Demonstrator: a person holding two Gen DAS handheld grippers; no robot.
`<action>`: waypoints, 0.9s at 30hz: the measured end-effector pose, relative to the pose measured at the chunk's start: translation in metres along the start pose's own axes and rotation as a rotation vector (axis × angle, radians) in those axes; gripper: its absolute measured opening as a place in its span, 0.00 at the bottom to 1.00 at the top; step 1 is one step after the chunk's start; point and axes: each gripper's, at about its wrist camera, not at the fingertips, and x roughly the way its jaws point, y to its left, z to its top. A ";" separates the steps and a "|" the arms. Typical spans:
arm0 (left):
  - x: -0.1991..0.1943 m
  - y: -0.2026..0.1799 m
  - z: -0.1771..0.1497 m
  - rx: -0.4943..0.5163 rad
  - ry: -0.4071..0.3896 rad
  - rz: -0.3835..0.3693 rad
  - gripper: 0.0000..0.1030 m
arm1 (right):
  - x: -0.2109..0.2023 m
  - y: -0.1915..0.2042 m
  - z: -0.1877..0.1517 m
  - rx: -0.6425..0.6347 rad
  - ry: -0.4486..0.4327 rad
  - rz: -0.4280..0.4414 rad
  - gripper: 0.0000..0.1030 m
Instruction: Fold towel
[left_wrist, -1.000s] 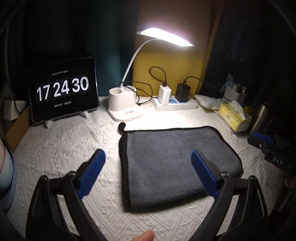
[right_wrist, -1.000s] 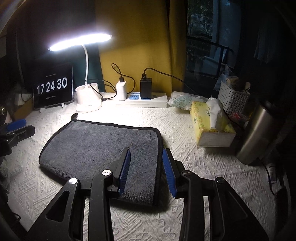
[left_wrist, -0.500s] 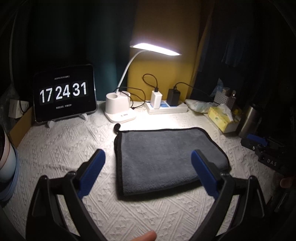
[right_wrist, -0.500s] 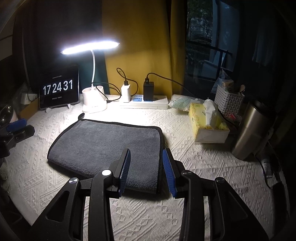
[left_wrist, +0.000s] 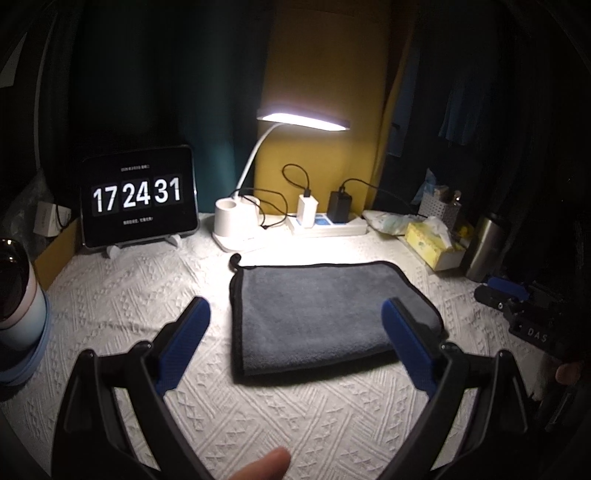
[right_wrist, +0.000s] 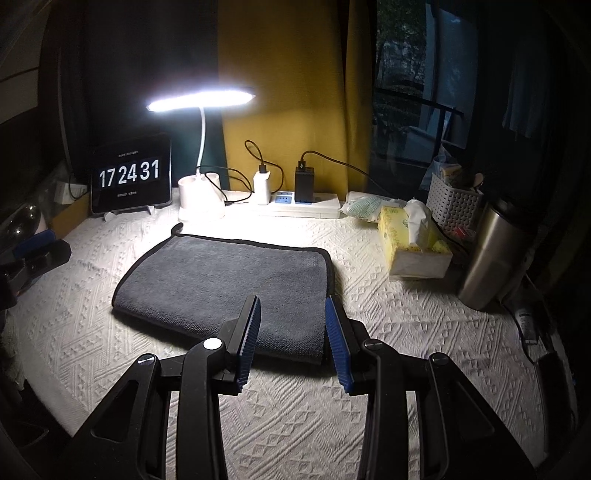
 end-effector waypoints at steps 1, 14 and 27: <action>-0.002 -0.001 -0.001 0.003 -0.003 0.007 0.92 | -0.002 0.002 -0.001 -0.003 -0.001 0.001 0.37; -0.033 -0.018 -0.023 0.030 -0.019 0.024 0.92 | -0.036 0.016 -0.019 -0.016 -0.032 0.017 0.37; -0.067 -0.032 -0.032 0.062 -0.081 -0.009 0.92 | -0.067 0.026 -0.035 -0.028 -0.057 0.008 0.37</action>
